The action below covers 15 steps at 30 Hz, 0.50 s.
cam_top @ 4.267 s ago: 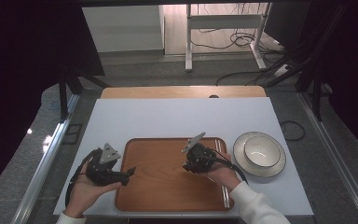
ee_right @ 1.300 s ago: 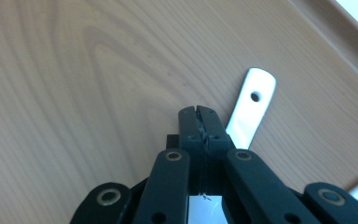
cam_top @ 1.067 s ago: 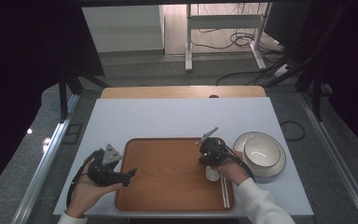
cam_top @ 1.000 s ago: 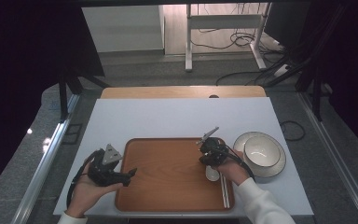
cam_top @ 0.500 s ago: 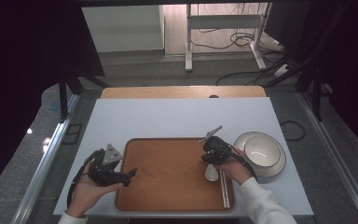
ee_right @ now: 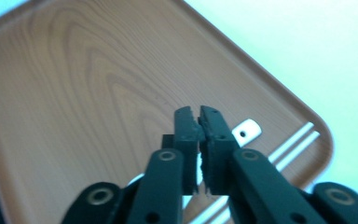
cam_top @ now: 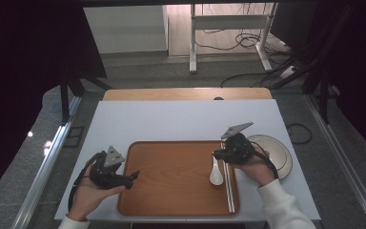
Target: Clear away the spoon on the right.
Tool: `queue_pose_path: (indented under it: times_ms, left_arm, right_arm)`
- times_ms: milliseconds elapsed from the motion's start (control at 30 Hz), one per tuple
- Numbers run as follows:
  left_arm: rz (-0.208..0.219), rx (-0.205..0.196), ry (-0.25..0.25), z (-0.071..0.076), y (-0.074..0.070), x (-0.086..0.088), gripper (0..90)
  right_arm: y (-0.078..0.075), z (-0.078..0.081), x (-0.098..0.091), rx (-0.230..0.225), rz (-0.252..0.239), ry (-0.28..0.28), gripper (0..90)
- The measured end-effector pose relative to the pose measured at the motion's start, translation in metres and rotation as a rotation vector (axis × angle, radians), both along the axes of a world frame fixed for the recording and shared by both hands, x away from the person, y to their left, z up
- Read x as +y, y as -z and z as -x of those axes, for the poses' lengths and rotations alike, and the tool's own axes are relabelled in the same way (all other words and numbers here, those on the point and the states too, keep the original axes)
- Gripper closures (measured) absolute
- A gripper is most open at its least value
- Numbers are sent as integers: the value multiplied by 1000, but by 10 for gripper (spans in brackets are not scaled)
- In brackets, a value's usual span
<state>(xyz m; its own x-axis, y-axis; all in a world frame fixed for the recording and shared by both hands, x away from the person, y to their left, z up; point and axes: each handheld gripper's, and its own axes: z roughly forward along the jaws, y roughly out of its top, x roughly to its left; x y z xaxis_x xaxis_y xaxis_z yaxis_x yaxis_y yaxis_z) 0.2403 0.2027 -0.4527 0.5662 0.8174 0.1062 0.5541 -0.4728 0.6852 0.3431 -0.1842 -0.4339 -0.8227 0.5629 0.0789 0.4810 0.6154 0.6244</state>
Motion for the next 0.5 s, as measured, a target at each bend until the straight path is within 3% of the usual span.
queue_pose_path:
  times_ms: [100,167,200,233,367,500]
  left_arm:
    - [3,-3,-1,0,-1,1,155]
    - [9,-6,-3,0,-2,1,155]
    - [9,-6,-3,0,-2,1,155]
    - [11,-10,-4,-1,-2,2,155]
    - [10,-9,-1,-1,-2,0,154]
    - [16,-11,7,-1,-3,-2,154]
  right_arm:
    - [-8,2,-13,-1,-34,14,681]
    - [-13,5,-19,-28,-41,41,556]
    - [-13,5,-19,-28,-41,41,556]
    - [-17,7,-27,-40,-60,59,487]
    - [-23,7,-40,-66,-72,100,408]
    - [-29,3,-56,-72,-82,136,385]
